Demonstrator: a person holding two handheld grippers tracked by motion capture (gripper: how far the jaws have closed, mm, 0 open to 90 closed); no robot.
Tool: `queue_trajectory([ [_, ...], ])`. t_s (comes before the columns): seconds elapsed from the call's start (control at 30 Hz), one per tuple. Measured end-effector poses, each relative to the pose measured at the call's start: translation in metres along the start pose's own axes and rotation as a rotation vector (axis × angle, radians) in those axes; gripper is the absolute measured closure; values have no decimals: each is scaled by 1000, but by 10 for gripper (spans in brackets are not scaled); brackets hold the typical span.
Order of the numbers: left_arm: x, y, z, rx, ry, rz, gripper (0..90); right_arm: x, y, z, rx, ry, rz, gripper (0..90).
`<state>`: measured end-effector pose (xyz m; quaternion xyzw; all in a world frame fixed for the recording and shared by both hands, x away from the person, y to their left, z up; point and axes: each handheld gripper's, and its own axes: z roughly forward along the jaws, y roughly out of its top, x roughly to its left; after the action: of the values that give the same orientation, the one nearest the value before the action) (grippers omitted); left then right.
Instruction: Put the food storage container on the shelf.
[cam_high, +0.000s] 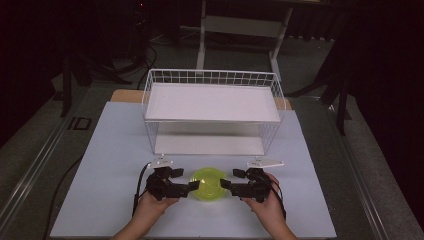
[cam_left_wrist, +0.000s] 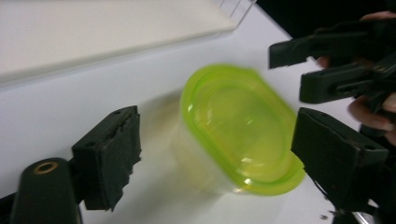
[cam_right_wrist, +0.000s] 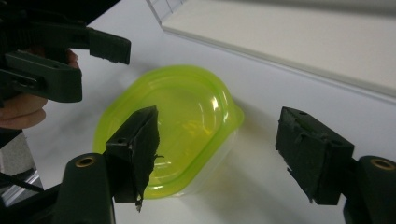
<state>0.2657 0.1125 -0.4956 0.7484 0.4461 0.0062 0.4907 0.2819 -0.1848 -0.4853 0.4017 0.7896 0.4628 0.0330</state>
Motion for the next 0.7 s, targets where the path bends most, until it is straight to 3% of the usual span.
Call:
queue_trajectory([
  [0.1,2,-3,3,10,-24,-27,232,-3,-3,3,25,2,34,327],
  [0.17,2,-5,4,21,-26,-37,316,-5,-5,5,38,2,44,346],
  [0.3,2,-8,6,49,-12,-53,388,-5,-7,8,63,4,51,352],
  [0.37,2,-9,6,50,-5,-67,476,-6,-9,11,83,5,61,401],
  [0.53,4,-9,6,53,-24,-95,597,-5,-9,11,91,15,74,475],
  [0.6,4,-8,7,66,-34,-117,618,-4,-8,11,99,29,84,511],
  [0.7,4,-7,7,73,-35,-118,644,-3,-7,11,105,41,82,576],
])
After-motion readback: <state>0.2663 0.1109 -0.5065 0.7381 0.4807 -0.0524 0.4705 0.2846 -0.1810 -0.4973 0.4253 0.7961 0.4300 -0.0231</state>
